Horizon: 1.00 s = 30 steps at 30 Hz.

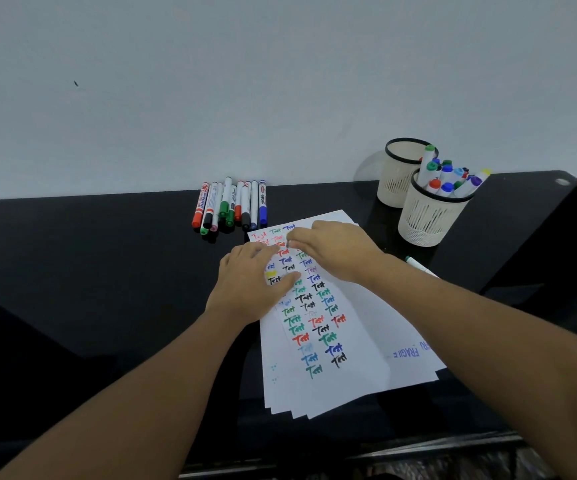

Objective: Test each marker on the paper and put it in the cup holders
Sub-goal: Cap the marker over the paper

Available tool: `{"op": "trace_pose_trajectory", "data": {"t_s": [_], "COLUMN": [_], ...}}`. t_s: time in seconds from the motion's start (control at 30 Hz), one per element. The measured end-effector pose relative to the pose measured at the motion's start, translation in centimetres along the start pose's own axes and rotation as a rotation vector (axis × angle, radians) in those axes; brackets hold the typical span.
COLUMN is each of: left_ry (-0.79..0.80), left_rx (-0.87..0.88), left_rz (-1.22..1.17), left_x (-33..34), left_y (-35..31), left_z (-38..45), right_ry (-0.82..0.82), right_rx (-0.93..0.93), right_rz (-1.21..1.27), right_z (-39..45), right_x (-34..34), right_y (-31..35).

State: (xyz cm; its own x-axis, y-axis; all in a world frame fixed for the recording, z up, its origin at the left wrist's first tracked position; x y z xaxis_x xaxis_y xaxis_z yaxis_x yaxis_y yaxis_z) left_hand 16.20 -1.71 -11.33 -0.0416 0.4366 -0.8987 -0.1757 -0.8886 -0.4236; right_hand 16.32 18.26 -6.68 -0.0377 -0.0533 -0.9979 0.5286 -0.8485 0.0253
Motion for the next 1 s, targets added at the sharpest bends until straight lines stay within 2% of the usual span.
{"op": "trace_pose_trajectory", "data": {"t_s": [0.13, 0.33, 0.43, 0.6, 0.8, 0.9, 1.0], "left_ry": [-0.031, -0.051, -0.071, -0.106, -0.203, -0.231, -0.196], "left_rx": [0.018, 0.029, 0.04, 0.099, 0.232, 0.274, 0.234], "left_rz": [-0.044, -0.078, -0.088, -0.096, -0.086, -0.085, -0.092], "left_x": [0.0, -0.1, -0.2, -0.1, 0.4, 0.6, 0.5], "left_y": [-0.1, -0.1, -0.1, 0.1, 0.6, 0.8, 0.8], "left_z": [-0.2, -0.3, -0.4, -0.4, -0.3, -0.2, -0.2], "right_ry": [0.076, 0.001, 0.056, 0.1, 0.07, 0.062, 0.072], "right_rx": [0.075, 0.109, 0.048, 0.052, 0.01, 0.009, 0.045], "right_rz": [0.024, 0.2, 0.122, 0.075, -0.082, -0.076, -0.024], "right_z": [-1.0, -2.1, -1.9, -1.9, -2.2, -2.1, -2.0], "right_x": [0.5, 0.5, 0.4, 0.2, -0.2, -0.2, 0.1], "right_y": [0.6, 1.5, 1.3, 1.3, 1.8, 2.1, 2.4]}}
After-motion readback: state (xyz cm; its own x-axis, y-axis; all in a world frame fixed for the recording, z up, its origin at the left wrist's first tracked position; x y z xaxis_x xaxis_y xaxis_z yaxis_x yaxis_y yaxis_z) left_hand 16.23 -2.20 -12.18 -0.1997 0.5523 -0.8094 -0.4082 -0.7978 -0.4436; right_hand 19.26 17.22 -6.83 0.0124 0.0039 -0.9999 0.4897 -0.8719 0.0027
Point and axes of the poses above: each hand's wrist, its own z-axis towards the middle knuckle, its own x-axis out of the palm, y = z × x, the point moved 1 cm from there along z, towards the middle knuckle, and after that the axes turned 15 degrees about -x, right-handed, at the moved point
